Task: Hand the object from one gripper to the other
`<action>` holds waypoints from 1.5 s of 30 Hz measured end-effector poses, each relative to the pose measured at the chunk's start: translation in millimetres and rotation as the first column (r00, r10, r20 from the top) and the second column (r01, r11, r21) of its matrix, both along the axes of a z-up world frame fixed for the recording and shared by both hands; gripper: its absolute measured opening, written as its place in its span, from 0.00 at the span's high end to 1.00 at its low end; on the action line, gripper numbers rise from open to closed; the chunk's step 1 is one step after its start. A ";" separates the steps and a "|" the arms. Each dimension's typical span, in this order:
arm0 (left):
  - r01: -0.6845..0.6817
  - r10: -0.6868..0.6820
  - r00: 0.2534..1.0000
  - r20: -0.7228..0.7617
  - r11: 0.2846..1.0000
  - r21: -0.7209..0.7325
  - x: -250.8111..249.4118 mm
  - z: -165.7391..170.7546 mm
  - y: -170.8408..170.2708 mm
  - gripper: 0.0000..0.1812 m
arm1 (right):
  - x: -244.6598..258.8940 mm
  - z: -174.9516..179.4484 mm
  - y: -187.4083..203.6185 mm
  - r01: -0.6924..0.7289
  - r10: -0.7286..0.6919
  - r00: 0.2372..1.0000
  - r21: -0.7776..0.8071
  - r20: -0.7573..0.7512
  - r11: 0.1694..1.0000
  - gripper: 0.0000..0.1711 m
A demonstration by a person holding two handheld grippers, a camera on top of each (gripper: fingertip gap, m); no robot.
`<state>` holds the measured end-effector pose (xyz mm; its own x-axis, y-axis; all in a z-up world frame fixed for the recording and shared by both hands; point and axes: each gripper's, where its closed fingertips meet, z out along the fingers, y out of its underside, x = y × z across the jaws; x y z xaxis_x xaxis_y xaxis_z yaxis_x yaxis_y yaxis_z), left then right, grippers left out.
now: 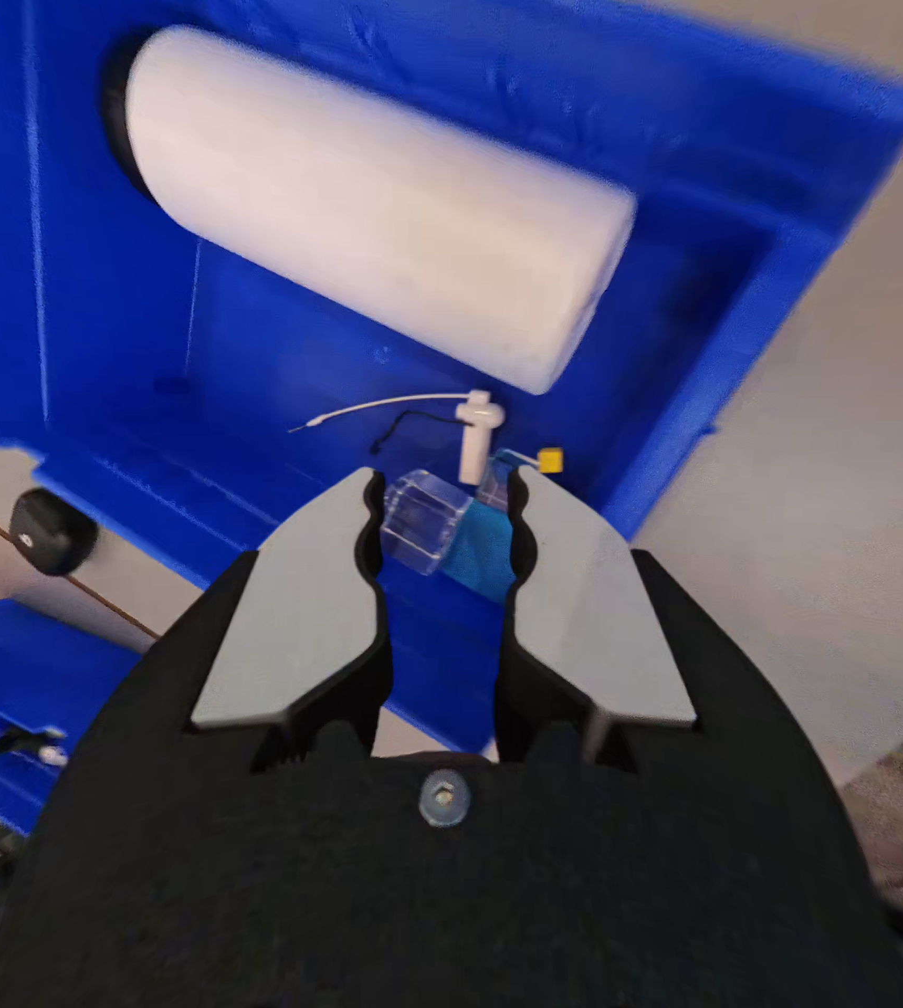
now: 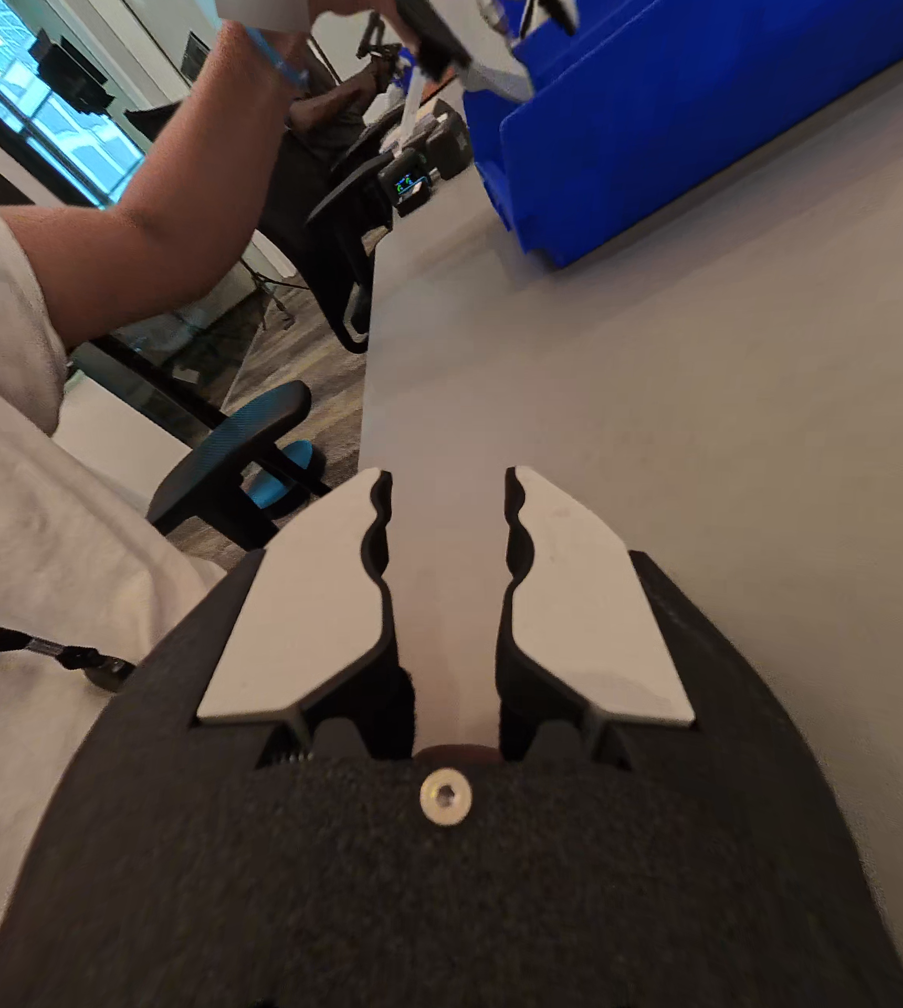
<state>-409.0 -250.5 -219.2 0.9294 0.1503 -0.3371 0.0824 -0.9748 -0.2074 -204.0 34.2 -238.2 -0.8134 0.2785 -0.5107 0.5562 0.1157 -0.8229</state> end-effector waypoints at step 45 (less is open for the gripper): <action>0.149 -0.156 0.954 -0.256 0.988 -0.047 -47.9 45.3 40.7 1.00 | -19.4 18.5 13.3 0.018 0.007 0.991 -0.178 0.137 0.984 0.77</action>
<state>-456.9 -209.7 -173.9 0.8211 0.0010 -0.5708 -0.1210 -0.9770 -0.1758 -223.4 47.5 -219.8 -0.7314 0.1772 -0.6585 0.6649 -0.0289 -0.7463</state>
